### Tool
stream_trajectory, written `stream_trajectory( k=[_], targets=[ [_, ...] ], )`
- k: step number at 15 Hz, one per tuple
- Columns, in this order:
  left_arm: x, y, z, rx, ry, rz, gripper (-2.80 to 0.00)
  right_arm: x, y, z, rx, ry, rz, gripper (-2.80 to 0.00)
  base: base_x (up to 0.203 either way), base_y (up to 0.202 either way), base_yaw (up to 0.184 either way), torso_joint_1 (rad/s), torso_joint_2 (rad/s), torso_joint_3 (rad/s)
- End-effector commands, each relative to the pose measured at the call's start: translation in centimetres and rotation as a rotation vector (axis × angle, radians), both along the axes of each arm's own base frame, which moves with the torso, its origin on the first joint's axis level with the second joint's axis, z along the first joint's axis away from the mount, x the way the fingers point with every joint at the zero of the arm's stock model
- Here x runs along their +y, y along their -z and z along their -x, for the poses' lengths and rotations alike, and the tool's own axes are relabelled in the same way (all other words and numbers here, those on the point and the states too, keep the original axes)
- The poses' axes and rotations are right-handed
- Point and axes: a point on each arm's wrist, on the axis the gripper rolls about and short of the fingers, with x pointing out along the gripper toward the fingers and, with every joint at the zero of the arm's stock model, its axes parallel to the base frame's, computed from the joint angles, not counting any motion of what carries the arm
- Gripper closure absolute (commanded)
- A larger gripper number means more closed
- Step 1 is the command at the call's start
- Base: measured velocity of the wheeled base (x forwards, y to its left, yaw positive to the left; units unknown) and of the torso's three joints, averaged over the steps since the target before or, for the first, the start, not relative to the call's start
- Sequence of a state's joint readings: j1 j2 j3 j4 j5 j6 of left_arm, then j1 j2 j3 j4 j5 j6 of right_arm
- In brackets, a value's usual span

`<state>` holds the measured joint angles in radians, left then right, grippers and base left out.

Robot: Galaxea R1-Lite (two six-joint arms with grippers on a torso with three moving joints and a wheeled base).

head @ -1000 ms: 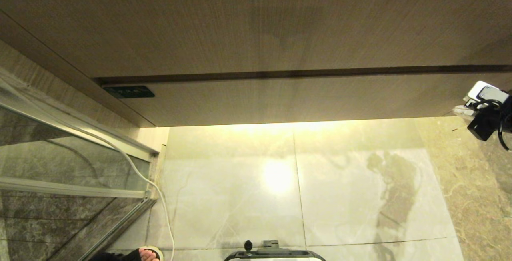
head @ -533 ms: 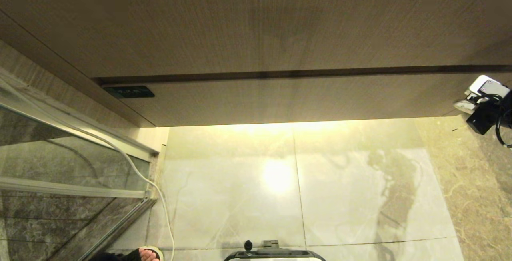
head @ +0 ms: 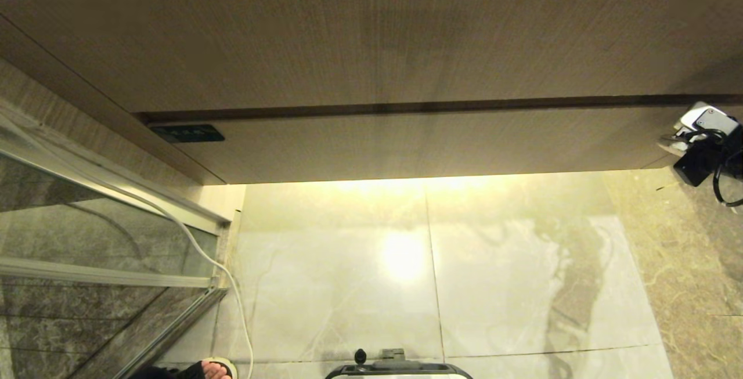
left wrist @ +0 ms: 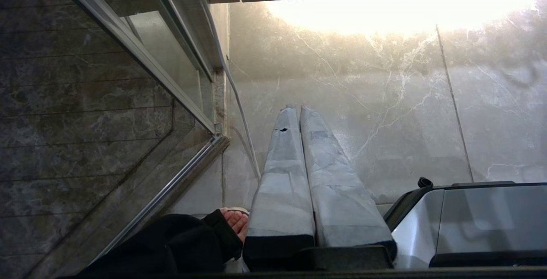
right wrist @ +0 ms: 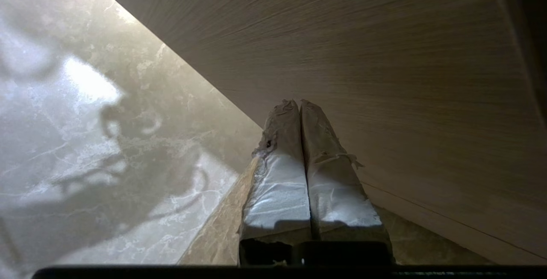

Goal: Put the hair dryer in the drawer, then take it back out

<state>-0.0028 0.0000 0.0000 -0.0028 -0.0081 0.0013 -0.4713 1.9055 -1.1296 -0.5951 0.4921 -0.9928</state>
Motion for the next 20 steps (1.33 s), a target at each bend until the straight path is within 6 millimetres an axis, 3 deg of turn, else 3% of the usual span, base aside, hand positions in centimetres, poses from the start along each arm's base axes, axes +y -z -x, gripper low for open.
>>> stream_trajectory(
  k=[1,15,20],
  targets=[
    [0.0,0.0,0.0,0.001,-0.001,0.000,0.00,0.0,0.1,-0.1,-0.002,-0.006,0.006,0.00,0.000,0.000,0.000,0.000,0.00,0.000],
    [0.0,0.0,0.0,0.001,0.000,0.000,0.00,-0.8,-0.1,-1.9,-0.058,-0.009,0.033,0.00,0.000,0.000,0.000,0.000,0.00,0.000],
    [0.0,0.0,0.0,0.000,0.000,0.000,0.00,-0.6,-0.3,-1.4,-0.047,-0.002,0.030,0.00,0.000,0.000,0.000,0.000,0.00,0.000]
  ],
)
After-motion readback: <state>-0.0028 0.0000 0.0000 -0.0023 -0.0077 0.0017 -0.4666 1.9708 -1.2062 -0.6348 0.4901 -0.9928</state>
